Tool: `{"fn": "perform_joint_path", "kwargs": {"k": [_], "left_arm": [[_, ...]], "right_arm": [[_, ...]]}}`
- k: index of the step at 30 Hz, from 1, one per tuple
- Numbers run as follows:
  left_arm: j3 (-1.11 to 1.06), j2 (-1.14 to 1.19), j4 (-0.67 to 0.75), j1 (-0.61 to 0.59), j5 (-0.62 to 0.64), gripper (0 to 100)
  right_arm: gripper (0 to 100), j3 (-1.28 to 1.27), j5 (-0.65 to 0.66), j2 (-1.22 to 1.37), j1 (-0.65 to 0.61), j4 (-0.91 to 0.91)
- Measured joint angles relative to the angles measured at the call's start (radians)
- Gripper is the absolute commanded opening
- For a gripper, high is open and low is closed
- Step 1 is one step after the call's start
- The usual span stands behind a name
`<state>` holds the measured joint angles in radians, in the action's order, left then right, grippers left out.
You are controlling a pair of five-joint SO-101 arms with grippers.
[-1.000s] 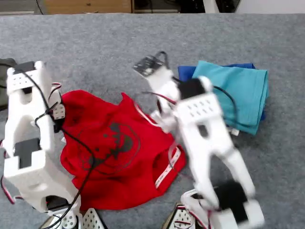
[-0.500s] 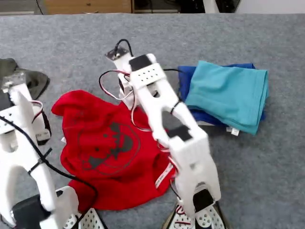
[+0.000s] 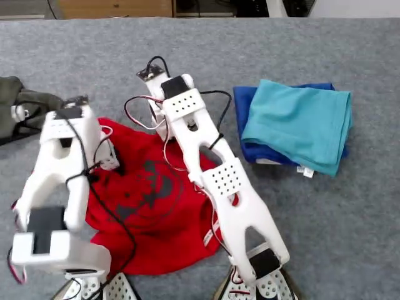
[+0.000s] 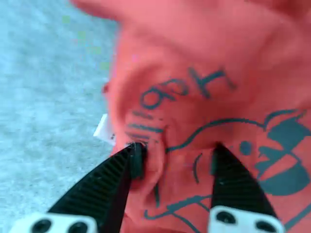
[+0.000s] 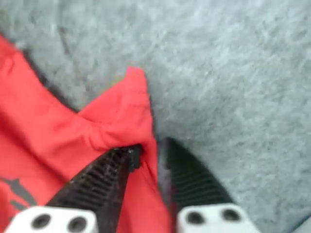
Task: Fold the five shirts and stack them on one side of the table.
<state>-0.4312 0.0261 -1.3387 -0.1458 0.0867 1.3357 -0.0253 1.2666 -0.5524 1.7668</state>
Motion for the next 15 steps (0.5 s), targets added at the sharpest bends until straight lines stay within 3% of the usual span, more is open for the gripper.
{"fn": "perform_joint_path", "kwargs": {"k": [4, 10, 15], "left_arm": [[0.081, 0.137, 0.002, -0.012, 0.006, 2], [0.140, 0.173, -0.006, -0.129, 0.005, 2], [0.141, 0.078, -0.126, -0.233, -0.133, 2]], "right_arm": [[0.2, 0.032, -0.028, 0.011, 0.017, 0.000], [0.2, 0.032, -0.029, -0.078, 0.025, 0.000], [0.2, 0.032, -0.034, -0.253, 0.018, 0.000]]}}
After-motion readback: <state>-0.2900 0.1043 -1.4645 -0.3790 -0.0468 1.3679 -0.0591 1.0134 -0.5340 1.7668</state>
